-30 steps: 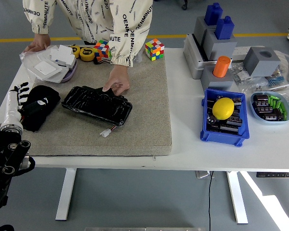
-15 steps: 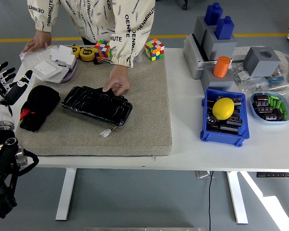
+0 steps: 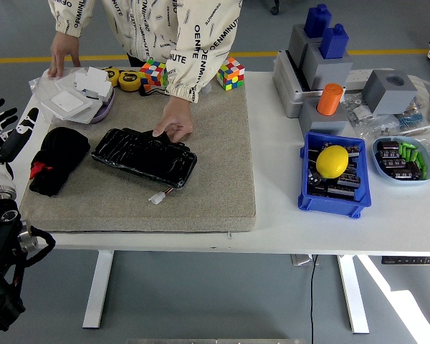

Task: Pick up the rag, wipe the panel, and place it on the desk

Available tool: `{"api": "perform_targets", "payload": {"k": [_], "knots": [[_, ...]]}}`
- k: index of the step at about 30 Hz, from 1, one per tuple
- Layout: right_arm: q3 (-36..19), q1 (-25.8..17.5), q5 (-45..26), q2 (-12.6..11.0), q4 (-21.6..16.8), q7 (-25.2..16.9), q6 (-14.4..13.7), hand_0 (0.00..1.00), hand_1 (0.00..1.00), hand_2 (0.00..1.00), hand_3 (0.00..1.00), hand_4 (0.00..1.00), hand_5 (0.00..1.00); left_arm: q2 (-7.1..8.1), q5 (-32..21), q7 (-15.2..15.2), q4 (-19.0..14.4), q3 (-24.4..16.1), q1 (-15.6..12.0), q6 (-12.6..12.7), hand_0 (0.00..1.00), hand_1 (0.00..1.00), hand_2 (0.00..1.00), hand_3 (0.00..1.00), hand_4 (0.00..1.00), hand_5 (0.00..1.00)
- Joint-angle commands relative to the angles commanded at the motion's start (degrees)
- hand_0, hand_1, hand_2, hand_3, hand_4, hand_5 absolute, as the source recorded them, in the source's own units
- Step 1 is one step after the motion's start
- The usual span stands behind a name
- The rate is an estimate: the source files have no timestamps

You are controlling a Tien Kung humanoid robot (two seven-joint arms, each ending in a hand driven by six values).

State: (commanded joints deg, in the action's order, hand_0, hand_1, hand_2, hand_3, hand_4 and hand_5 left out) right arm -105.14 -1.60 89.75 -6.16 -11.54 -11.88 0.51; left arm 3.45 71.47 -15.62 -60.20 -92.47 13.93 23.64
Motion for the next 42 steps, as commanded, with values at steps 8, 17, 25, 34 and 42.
{"api": "perform_targets", "payload": {"k": [8,17,25,34,42], "knots": [[-0.9,-0.1,0.8,0.2,0.2,0.2,0.1,0.544,0.560,0.492,0.521,0.888,0.352,-0.28,0.0,0.6,-0.7,-1.0,-0.4,-0.4,0.514,0.649,0.649,0.741,0.964,0.300],[-1.4,0.2,0.9,0.2,0.2,0.2,0.1,0.544,0.561,0.493,0.521,0.888,0.353,-0.15,-0.2,0.7,-1.3,-1.4,0.0,-0.5,0.515,0.648,0.647,0.742,0.945,0.294],[-1.4,0.6,1.0,0.1,0.2,0.2,0.2,0.544,0.561,0.493,0.522,0.889,0.356,0.20,-0.2,1.1,-1.9,-2.0,0.3,-0.8,0.518,0.649,0.647,0.742,0.942,0.293],[-1.0,1.0,0.9,0.0,0.2,0.2,0.0,0.543,0.561,0.493,0.522,0.888,0.359,0.31,0.1,2.3,-2.3,-2.8,0.4,-1.7,0.526,0.645,0.647,0.743,0.939,0.298],[-0.1,1.5,0.9,-0.3,0.3,0.1,-0.1,0.545,0.561,0.494,0.522,0.888,0.358,0.53,-0.2,2.2,-2.3,-3.4,0.5,-1.6,0.526,0.645,0.647,0.743,0.936,0.298]]}}
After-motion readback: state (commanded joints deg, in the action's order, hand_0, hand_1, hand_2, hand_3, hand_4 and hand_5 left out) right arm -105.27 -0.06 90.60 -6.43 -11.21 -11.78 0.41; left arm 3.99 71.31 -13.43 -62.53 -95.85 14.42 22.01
